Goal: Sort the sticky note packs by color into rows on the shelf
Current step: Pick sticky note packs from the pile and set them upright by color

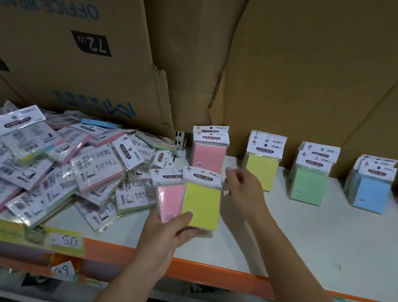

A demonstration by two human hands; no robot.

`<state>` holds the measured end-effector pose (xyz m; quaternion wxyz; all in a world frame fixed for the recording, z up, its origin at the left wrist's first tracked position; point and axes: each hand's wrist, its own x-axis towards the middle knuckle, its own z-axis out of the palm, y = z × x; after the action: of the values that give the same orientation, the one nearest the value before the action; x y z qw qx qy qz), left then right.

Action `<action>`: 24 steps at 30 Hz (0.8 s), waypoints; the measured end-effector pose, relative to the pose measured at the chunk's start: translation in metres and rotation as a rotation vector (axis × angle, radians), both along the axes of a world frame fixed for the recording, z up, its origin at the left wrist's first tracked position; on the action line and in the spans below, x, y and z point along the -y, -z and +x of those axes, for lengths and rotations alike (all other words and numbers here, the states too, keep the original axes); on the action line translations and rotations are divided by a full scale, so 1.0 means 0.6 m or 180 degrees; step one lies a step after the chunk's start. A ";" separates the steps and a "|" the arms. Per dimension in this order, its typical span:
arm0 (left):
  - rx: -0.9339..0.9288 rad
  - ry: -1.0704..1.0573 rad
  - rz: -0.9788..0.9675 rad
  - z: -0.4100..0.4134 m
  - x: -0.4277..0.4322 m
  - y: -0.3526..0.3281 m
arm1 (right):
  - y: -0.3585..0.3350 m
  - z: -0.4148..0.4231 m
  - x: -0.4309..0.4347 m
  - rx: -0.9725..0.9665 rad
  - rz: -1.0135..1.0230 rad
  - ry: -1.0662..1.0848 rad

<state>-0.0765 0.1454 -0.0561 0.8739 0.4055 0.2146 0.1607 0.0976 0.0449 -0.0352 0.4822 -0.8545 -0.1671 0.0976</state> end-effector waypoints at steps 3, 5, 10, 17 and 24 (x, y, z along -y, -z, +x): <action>-0.0099 -0.0014 0.0032 0.022 0.010 -0.003 | -0.002 -0.039 0.054 -0.0486 0.0078 -0.0776; -0.0199 0.0050 0.0107 0.040 0.022 -0.007 | 0.002 -0.047 0.078 -0.0614 0.0236 -0.0979; -0.0550 0.0447 0.0866 0.096 0.035 -0.008 | 0.008 -0.018 0.112 -0.0452 0.0414 -0.0357; -0.0579 -0.0150 0.1707 0.206 -0.024 0.013 | 0.005 0.073 0.140 0.0174 -0.0072 0.0485; -0.1549 -0.0806 0.3694 0.254 -0.060 0.043 | 0.019 0.082 0.122 0.0320 -0.0476 0.0788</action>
<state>0.0757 0.1816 -0.0821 0.4129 0.8089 0.3311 0.2561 0.1465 -0.0283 -0.0466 0.4166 -0.9058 -0.0767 0.0066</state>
